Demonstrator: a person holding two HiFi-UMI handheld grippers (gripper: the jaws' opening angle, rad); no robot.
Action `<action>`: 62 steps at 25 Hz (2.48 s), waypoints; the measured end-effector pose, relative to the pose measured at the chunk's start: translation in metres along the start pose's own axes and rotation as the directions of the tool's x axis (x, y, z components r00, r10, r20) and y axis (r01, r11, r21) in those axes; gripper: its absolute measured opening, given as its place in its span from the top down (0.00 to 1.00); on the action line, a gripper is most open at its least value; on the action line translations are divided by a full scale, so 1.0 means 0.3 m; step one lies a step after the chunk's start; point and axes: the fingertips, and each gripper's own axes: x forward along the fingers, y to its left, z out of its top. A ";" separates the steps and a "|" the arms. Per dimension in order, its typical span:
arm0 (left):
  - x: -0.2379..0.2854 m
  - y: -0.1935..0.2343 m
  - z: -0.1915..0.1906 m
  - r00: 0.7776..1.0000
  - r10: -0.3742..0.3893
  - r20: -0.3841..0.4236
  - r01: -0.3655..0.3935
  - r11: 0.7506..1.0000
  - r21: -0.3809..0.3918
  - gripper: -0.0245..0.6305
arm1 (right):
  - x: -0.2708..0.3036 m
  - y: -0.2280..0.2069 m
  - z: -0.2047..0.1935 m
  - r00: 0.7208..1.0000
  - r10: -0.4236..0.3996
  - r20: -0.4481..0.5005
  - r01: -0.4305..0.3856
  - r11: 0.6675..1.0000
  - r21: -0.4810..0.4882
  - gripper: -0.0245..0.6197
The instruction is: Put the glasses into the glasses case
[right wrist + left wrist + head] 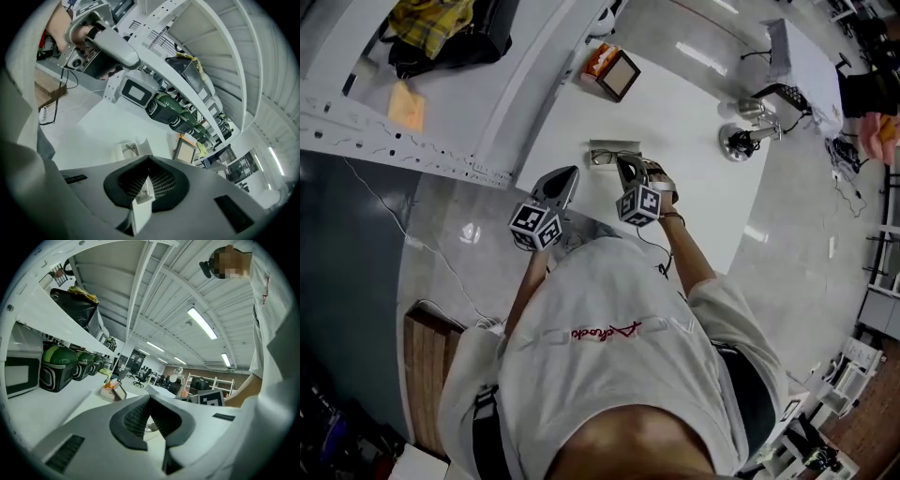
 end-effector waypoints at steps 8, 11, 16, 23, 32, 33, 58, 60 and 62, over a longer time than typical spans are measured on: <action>-0.021 -0.079 -0.002 0.996 -0.085 -0.028 0.086 0.995 0.058 0.95 | -0.151 -0.113 0.013 0.978 -0.182 0.104 0.081 0.784 0.615 0.94; -0.023 -0.115 0.002 0.992 -0.121 -0.043 0.124 0.989 0.084 0.95 | -0.235 -0.146 0.043 0.946 -0.266 0.186 0.027 0.635 0.772 0.94; -0.038 -0.194 -0.005 0.980 -0.185 -0.071 0.192 0.974 0.117 0.95 | -0.369 -0.118 0.110 0.877 -0.381 0.293 -0.031 0.564 0.825 0.94; -0.064 -0.287 -0.047 0.971 -0.221 -0.089 0.231 0.963 0.135 0.95 | -0.467 -0.010 0.150 0.867 -0.393 0.307 0.004 0.622 0.783 0.95; -0.113 -0.439 -0.111 0.976 -0.204 -0.076 0.213 0.968 0.133 0.95 | -0.614 0.082 0.145 0.862 -0.378 0.338 -0.002 0.665 0.747 0.95; -0.120 -0.461 -0.122 0.977 -0.200 -0.075 0.209 0.969 0.133 0.95 | -0.635 0.096 0.137 0.863 -0.372 0.340 -0.006 0.668 0.745 0.95; -0.517 -0.917 -0.430 0.986 -0.147 -0.077 0.157 0.976 0.153 0.95 | -1.075 0.587 0.024 0.869 -0.341 0.358 -0.029 0.688 0.725 0.95; -0.545 -0.929 -0.444 0.986 -0.147 -0.079 0.158 0.975 0.155 0.95 | -1.093 0.616 0.031 0.869 -0.343 0.358 -0.027 0.689 0.725 0.95; -0.566 -0.939 -0.454 0.986 -0.149 -0.076 0.159 0.975 0.157 0.95 | -1.109 0.635 0.044 0.865 -0.346 0.363 -0.028 0.689 0.724 0.95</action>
